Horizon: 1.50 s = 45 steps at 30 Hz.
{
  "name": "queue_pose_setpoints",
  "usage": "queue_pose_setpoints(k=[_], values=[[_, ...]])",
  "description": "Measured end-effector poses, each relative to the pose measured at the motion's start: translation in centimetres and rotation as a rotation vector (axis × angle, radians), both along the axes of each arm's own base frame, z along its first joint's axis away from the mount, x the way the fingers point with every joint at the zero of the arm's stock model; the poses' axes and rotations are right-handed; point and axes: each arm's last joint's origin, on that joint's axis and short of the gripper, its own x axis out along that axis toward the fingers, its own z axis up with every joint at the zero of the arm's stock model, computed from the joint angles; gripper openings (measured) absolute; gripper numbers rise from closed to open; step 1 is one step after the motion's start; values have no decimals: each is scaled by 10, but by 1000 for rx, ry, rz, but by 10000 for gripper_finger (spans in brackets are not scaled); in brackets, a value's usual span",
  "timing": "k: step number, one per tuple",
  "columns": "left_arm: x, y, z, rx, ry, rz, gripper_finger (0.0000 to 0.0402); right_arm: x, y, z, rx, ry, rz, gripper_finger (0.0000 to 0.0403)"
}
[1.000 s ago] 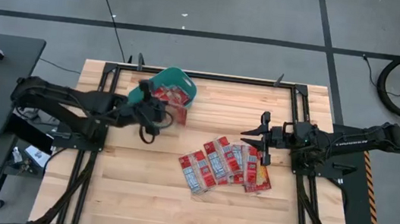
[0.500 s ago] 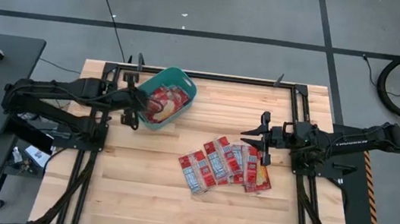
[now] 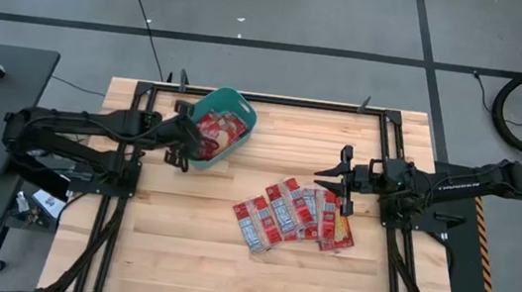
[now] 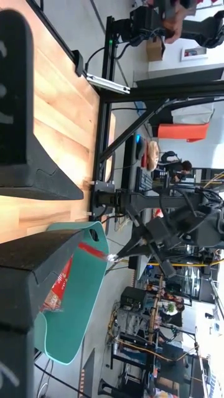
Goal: Sort popcorn bags into baskets
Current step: Put the red popcorn bag into the blue bin
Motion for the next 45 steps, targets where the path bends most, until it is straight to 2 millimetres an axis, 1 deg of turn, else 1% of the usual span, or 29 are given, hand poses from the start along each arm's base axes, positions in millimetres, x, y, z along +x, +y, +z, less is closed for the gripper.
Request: queue_pose_setpoints(k=[2,4,8,11,13,15,18,20,22,24,27,30,35,40,45], values=[[3,2,-2,22,-54,38,14,0,0,0,0,0,0,91],[7,4,-4,27,-137,74,30,0,0,0,0,0,0,91],[14,8,-10,15,-316,151,80,0,0,0,0,0,0,91],[17,10,-15,10,-415,193,120,0,0,0,0,0,0,91],[18,10,-16,-24,-477,229,145,0,0,0,0,2,0,91],[21,7,-14,-140,-562,235,164,0,0,0,0,2,0,91],[27,-4,-13,-434,-627,86,173,0,0,0,-2,3,0,91],[34,-13,-14,-570,-648,40,172,0,0,0,-5,3,-1,91],[41,-25,-20,-624,-622,28,166,0,0,0,-4,3,-1,91],[48,-40,-34,-633,-540,-6,159,0,0,0,-1,2,-1,91],[60,-62,-51,-601,-469,-34,155,0,0,0,-1,1,-1,91],[73,-80,-64,-577,-421,-16,154,1,0,-1,-1,8,-1,91],[99,-102,-72,-607,-360,17,154,2,0,-2,-1,12,-8,91],[130,-127,-80,-588,-226,17,154,2,0,-3,-1,17,-9,91],[159,-151,-86,-578,-194,-11,153,2,0,-3,-1,16,-9,91]])
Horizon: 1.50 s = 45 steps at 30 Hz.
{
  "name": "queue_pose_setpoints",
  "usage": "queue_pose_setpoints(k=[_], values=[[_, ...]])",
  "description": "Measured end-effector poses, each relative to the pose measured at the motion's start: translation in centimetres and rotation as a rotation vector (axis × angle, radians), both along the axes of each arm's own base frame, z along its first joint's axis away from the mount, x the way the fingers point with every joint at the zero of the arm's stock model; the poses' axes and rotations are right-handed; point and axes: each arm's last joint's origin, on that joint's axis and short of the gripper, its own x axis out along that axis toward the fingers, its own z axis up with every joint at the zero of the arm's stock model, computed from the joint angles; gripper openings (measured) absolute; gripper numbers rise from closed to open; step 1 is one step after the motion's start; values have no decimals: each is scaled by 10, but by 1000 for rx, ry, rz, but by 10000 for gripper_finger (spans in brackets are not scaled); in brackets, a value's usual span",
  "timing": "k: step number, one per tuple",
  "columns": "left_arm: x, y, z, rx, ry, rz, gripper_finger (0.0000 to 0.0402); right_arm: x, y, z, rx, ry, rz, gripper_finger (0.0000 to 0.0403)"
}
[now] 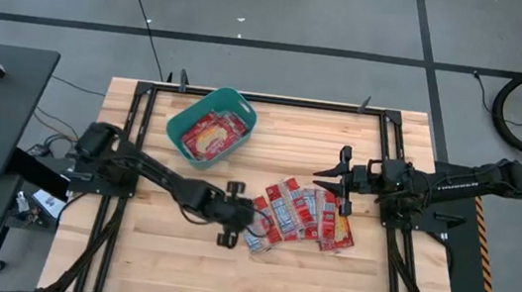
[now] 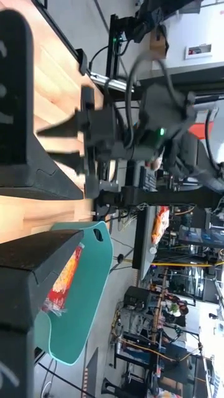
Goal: Sort popcorn bags into baskets
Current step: Put the red popcorn bag into the blue bin
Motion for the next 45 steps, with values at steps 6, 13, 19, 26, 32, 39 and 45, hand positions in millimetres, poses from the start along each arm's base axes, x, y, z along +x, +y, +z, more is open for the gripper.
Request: queue_pose_setpoints(k=[6,13,19,26,32,39,45], values=[[33,-26,-6,7,-14,-31,153,0,0,0,0,1,0,91],[60,-52,-9,27,-60,-47,171,0,0,0,0,0,0,91],[62,-62,-15,-15,-34,-101,200,0,0,0,-2,3,0,91],[50,-54,-47,66,197,-68,195,1,0,-1,-1,5,0,91],[33,-36,-46,99,398,92,180,3,0,-2,-6,3,-1,91],[22,-13,-19,172,628,237,172,4,0,-2,-7,0,-1,91],[30,-21,-8,136,544,222,171,4,0,-2,-7,3,-1,91]])
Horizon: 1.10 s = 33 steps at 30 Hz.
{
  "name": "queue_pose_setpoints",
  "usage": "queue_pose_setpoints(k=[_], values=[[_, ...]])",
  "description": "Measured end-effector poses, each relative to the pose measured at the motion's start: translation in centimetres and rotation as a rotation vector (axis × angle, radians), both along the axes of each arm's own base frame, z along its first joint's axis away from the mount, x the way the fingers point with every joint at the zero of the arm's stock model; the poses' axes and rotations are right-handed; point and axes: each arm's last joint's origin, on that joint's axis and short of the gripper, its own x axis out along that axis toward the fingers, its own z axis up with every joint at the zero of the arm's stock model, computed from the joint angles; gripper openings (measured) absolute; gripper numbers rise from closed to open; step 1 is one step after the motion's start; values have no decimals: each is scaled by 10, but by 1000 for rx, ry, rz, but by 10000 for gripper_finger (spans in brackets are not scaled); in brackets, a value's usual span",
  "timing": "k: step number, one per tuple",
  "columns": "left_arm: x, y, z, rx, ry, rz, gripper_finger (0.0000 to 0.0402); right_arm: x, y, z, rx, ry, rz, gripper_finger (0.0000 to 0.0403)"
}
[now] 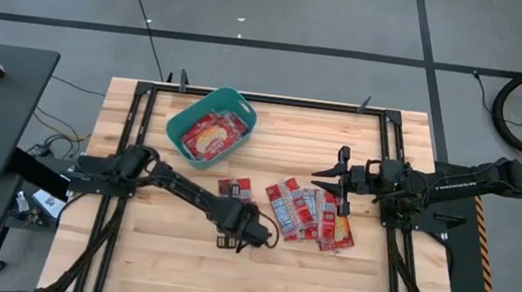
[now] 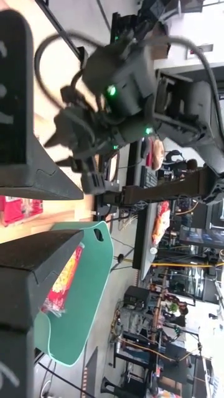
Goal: Sort popcorn bags into baskets
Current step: Put the red popcorn bag into the blue bin
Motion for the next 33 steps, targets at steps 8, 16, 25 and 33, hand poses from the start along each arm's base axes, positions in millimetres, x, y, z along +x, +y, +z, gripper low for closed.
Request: queue_pose_setpoints(k=[8,16,25,33], values=[[13,-29,-9,-31,-260,-57,194,0,0,0,-6,1,0,91],[-1,-26,-34,61,-224,-77,250,0,0,0,-7,-4,0,91],[-9,-23,-43,99,-194,-92,194,0,0,0,-7,-5,0,91],[-9,-21,-44,93,-185,-71,21,0,0,0,-7,-5,0,91]])
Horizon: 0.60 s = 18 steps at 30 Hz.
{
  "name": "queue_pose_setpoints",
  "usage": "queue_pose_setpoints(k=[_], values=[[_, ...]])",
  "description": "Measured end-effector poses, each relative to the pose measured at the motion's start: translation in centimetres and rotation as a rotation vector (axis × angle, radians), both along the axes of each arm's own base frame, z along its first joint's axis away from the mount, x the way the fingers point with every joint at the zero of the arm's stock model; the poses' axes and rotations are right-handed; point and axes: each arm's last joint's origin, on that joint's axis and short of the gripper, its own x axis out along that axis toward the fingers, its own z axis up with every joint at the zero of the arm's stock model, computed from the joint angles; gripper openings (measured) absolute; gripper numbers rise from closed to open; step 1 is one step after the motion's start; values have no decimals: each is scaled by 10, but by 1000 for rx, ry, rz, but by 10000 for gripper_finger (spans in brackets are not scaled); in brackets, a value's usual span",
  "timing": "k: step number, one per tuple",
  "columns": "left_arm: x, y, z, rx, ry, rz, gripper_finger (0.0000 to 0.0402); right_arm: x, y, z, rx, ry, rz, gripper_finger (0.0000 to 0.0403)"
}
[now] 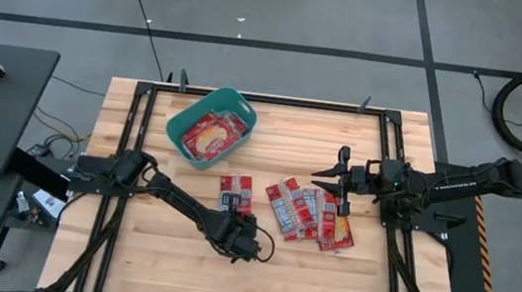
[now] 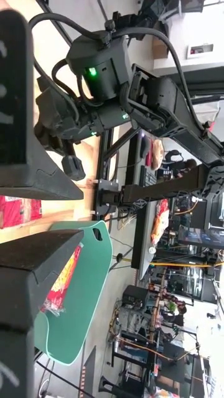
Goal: Sort popcorn bags into baskets
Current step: Put the red popcorn bag into the blue bin
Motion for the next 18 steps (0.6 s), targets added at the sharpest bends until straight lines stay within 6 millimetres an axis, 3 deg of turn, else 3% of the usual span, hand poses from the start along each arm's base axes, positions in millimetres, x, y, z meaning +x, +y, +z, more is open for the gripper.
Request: queue_pose_setpoints(k=[4,10,18], values=[[6,4,20,-21,46,16,12,0,0,0,0,0,0,91],[10,19,91,-4,90,-6,11,0,0,0,7,-1,0,91],[-23,75,184,0,25,6,11,0,0,0,7,-1,1,91]])
